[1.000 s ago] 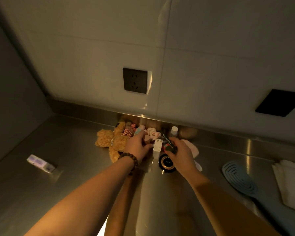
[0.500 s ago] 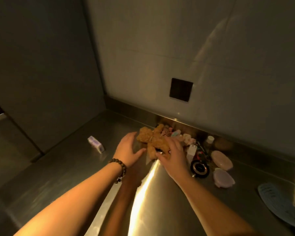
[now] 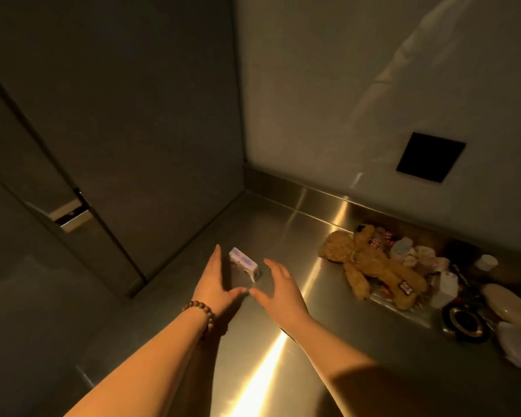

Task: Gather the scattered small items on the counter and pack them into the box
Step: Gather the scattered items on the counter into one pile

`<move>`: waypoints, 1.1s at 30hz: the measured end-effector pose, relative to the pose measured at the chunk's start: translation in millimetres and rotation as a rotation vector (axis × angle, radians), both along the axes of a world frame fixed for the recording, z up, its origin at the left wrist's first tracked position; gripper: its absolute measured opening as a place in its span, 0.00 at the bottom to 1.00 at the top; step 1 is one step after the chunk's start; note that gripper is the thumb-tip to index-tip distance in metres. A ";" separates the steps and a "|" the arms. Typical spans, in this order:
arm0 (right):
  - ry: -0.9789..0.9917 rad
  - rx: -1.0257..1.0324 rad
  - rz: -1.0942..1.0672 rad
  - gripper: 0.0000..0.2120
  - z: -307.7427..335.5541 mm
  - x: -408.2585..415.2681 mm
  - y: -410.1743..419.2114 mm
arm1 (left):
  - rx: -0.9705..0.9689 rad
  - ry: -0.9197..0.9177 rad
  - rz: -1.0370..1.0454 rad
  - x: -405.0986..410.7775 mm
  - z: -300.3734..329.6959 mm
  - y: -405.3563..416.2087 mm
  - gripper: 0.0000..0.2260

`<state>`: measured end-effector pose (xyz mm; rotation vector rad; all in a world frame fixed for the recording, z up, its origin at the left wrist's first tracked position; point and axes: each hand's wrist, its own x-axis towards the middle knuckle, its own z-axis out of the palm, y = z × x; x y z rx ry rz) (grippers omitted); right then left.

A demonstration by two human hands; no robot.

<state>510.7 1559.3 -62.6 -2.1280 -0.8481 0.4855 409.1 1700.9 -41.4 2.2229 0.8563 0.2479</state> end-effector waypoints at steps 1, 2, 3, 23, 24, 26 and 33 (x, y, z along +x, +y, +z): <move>0.028 0.000 -0.033 0.35 -3.9 -2.6 13.6 | -0.048 -0.006 -0.030 2.2 -4.0 7.4 0.56; 0.044 -0.005 -0.066 0.34 -6.4 -4.4 22.5 | -0.089 -0.016 -0.062 5.2 -7.2 11.1 0.56; 0.045 -0.012 -0.103 0.31 -8.6 -6.0 30.6 | -0.126 -0.027 -0.098 7.6 -10.3 14.5 0.55; 0.061 0.072 -0.646 0.13 56.7 45.9 -206.8 | -0.330 -0.232 -0.643 131.4 32.4 -170.6 0.10; 0.068 0.076 -0.665 0.13 56.3 46.4 -226.5 | -0.322 -0.223 -0.664 135.6 29.1 -190.0 0.10; 0.065 0.066 -0.688 0.13 53.8 48.8 -264.9 | -0.301 -0.213 -0.685 143.1 19.0 -228.0 0.10; -0.008 0.081 -0.712 0.10 29.5 63.0 -357.5 | -0.121 -0.224 -0.510 154.3 -16.9 -339.4 0.12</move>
